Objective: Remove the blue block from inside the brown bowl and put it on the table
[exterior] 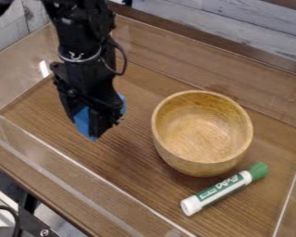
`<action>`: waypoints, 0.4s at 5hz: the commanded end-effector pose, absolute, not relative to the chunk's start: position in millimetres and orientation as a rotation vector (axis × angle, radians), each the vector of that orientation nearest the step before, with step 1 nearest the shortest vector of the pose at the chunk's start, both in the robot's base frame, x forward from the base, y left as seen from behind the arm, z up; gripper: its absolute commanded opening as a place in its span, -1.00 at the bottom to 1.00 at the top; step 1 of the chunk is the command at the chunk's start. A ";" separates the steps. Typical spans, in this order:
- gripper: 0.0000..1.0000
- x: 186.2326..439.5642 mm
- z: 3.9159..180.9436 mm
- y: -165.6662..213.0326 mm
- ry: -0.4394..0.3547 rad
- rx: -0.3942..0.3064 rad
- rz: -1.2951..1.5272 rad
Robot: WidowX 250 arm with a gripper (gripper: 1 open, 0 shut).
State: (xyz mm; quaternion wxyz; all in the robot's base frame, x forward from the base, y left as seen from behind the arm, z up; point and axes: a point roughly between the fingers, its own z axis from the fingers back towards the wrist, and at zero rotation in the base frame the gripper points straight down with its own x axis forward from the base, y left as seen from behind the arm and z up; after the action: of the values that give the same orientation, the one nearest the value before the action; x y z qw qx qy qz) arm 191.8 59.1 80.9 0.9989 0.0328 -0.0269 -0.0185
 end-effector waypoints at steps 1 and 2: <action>-1.00 195.9 82.1 63.7 -0.087 0.072 -0.028; -1.00 195.7 76.8 64.3 -0.086 0.069 -0.033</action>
State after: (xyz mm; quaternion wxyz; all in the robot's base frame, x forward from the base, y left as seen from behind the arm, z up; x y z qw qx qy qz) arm 190.4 60.3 69.7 0.9990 0.0292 -0.0267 -0.0215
